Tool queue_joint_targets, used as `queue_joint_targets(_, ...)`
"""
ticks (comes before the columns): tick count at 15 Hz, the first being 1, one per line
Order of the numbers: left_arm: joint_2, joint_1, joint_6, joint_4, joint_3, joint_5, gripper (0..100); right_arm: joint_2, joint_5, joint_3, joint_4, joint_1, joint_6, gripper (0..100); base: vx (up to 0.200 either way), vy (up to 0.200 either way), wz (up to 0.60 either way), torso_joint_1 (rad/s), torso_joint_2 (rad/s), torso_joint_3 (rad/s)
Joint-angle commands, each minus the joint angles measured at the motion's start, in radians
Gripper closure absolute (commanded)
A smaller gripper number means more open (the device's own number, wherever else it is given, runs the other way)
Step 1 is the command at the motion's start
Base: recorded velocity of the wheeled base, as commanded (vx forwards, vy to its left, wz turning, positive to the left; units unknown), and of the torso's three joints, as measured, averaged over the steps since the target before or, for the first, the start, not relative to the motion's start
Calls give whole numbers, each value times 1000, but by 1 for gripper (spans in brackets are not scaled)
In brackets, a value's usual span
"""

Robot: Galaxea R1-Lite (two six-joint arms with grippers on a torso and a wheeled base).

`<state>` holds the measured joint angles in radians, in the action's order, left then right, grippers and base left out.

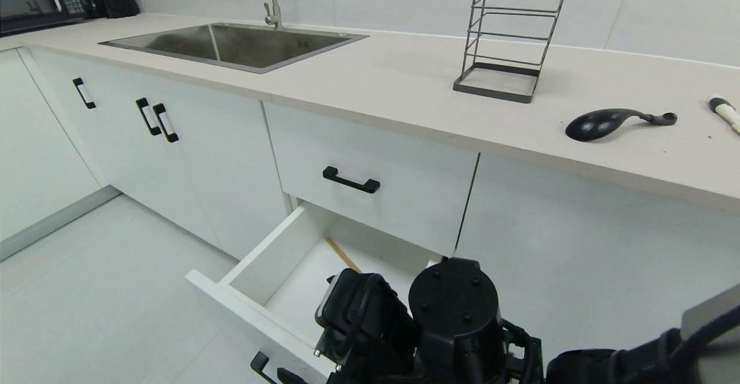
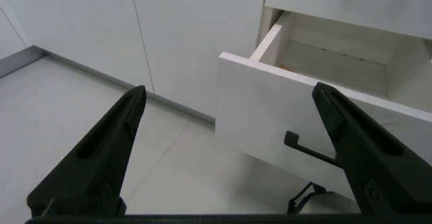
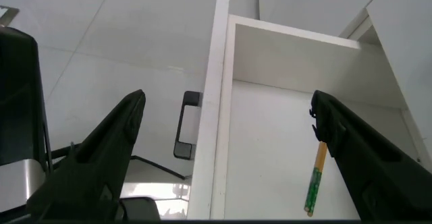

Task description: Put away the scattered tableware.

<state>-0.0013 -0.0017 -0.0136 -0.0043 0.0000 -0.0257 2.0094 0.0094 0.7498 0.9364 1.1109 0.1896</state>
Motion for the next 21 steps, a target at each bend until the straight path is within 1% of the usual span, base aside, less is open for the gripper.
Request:
queue_joint_targets(1,1,0,0,0,0,0,0,-3,-2,-6,2,10,25,0,0,0,0,0,0,0)
queue_joint_targets(4,1,0,0,0,0,0,0,-11,-3,-9,2,17,34,0,0,0,0,91,-98,-18)
queue_joint_targets(8,1,0,0,0,0,0,0,-14,-2,-3,2,27,34,0,0,0,0,237,-122,-160)
queue_joint_targets(15,1,0,0,0,0,0,0,-15,-2,2,18,37,36,0,0,0,0,214,-579,-201)
queue_joint_targets(18,1,0,0,0,0,0,0,-14,0,3,18,33,34,0,0,0,0,108,-492,-214)
queue_joint_targets(21,1,0,0,0,0,0,0,-11,0,10,19,32,34,0,0,0,0,351,-496,-225)
